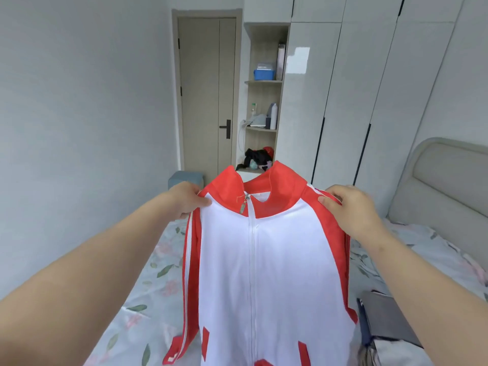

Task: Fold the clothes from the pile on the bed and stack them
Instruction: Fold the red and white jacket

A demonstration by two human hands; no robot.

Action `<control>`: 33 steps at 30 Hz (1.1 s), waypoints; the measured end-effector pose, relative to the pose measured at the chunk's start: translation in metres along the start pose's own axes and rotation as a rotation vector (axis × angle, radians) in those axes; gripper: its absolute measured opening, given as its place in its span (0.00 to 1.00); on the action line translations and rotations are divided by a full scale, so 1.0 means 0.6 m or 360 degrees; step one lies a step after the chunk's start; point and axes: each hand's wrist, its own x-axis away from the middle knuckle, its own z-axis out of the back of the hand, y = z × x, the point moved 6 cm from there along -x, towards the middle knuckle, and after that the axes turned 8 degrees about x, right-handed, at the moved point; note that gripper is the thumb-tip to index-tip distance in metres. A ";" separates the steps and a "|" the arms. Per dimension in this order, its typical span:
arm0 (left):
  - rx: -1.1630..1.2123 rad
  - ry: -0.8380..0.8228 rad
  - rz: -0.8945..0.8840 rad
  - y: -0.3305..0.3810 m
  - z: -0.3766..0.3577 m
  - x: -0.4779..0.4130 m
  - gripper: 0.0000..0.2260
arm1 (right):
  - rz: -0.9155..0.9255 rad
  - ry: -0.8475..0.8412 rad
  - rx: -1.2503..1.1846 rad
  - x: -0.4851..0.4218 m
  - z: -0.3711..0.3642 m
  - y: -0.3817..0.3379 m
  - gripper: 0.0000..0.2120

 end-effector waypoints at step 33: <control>0.0548 -0.0327 0.0617 -0.267 -0.413 -0.439 0.15 | -0.1475 -0.0238 -0.0637 -0.072 -0.564 0.292 0.05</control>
